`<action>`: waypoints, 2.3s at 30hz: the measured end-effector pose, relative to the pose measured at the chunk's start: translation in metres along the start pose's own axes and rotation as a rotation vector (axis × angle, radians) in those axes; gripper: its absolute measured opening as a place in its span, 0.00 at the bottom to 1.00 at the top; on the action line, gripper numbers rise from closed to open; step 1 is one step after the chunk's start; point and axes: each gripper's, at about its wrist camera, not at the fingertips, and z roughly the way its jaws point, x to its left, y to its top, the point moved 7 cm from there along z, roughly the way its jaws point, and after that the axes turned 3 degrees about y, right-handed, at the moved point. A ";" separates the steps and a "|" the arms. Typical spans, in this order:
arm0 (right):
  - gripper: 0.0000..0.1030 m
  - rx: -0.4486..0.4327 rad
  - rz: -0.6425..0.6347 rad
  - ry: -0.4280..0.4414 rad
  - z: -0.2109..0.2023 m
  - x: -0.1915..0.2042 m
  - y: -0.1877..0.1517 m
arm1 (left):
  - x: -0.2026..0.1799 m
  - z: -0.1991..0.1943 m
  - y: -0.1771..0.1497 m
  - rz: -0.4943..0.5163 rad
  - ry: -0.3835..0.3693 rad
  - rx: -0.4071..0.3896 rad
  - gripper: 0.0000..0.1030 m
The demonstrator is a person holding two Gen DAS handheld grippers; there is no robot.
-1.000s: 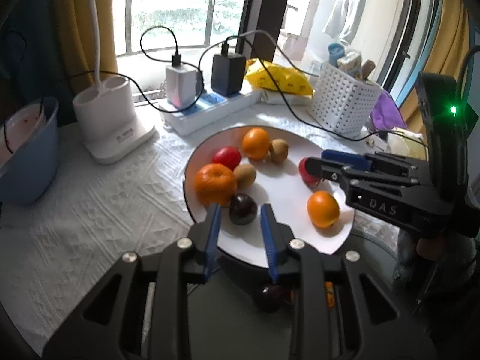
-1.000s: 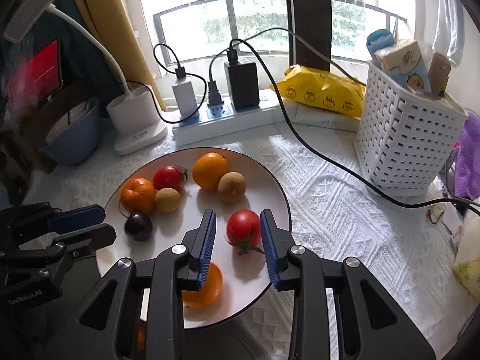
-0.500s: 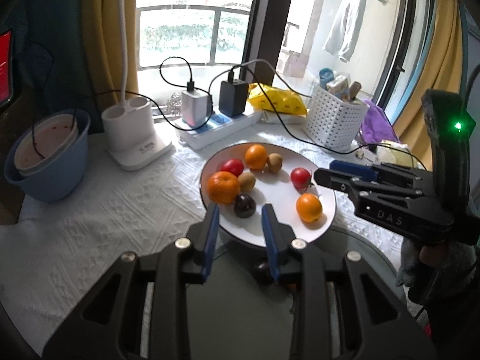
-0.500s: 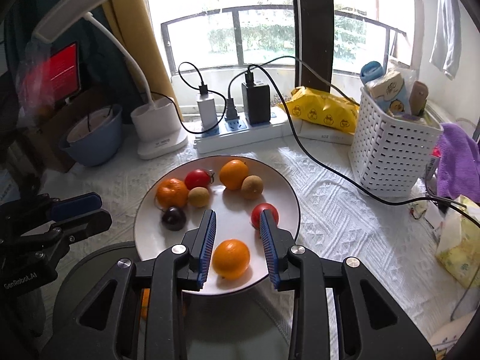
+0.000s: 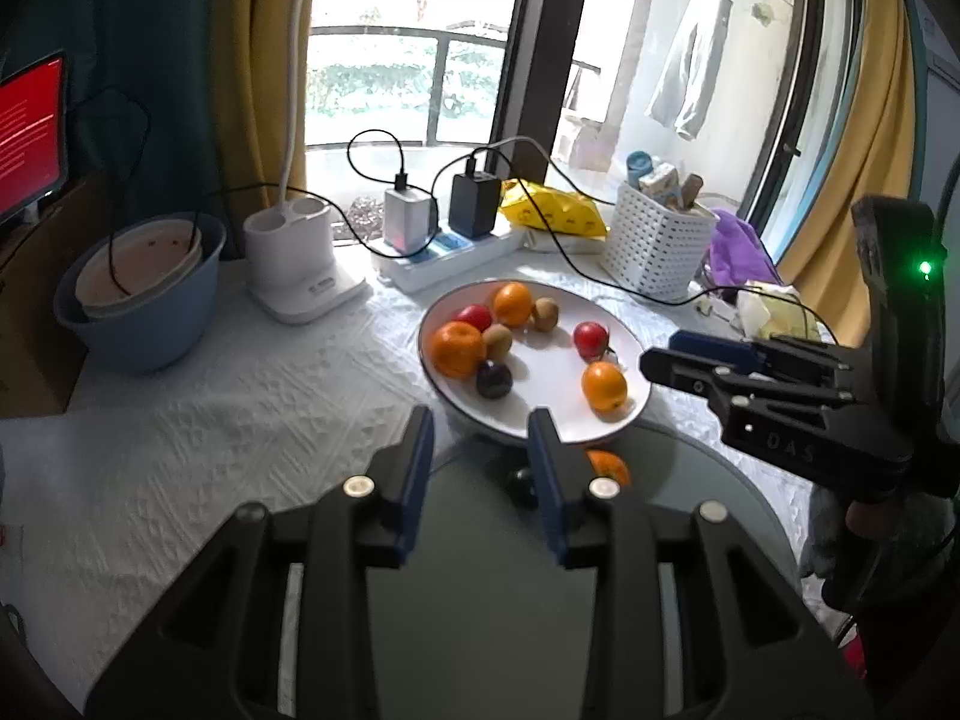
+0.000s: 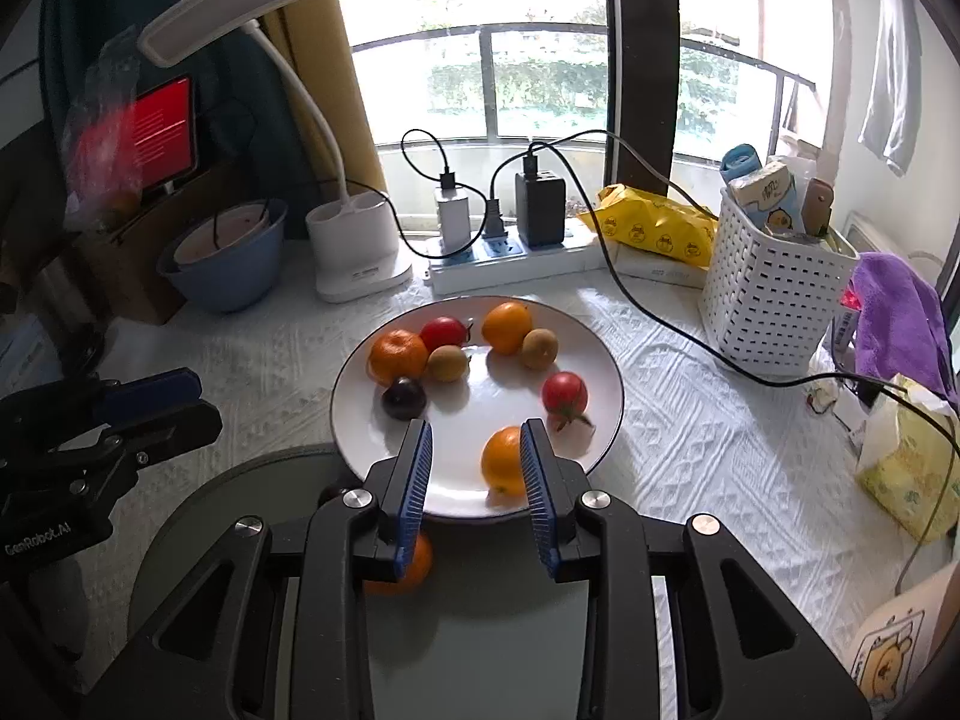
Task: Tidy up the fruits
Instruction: 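Move both open grippers back over the glass tray, then grasp the large orange with the right gripper while the left grasps a dark plum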
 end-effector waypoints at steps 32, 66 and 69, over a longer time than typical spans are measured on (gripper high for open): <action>0.42 0.129 -0.012 0.032 0.007 0.032 -0.072 | 0.012 -0.019 -0.061 -0.067 0.022 0.027 0.42; 0.45 0.103 -0.012 0.099 0.018 0.023 -0.064 | -0.006 0.010 -0.060 -0.041 0.037 0.096 0.42; 0.45 0.088 0.007 0.095 0.011 0.012 -0.065 | -0.017 0.012 -0.057 -0.022 0.036 0.100 0.42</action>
